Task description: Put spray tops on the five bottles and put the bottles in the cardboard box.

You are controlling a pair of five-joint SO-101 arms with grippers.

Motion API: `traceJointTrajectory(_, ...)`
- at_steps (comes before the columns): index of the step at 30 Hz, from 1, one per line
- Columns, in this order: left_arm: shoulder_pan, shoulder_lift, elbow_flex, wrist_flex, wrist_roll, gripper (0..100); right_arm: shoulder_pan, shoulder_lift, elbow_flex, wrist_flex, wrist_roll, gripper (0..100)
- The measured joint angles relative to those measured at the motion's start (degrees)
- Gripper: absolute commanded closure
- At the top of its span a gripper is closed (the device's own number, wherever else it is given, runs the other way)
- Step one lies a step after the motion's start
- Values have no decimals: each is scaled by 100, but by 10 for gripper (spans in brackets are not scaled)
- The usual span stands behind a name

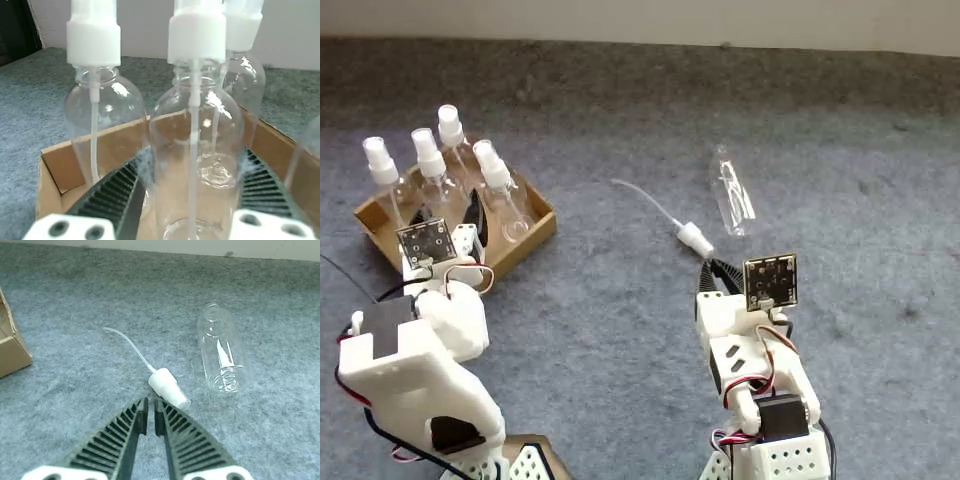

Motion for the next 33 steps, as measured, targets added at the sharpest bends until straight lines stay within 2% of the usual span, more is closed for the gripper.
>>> traceJointTrajectory(28,79,-9,413,-53,-35,806,0,0,0,0,0,979)
traceJointTrajectory(33,79,-9,589,-325,-35,806,-9,0,0,0,0,979)
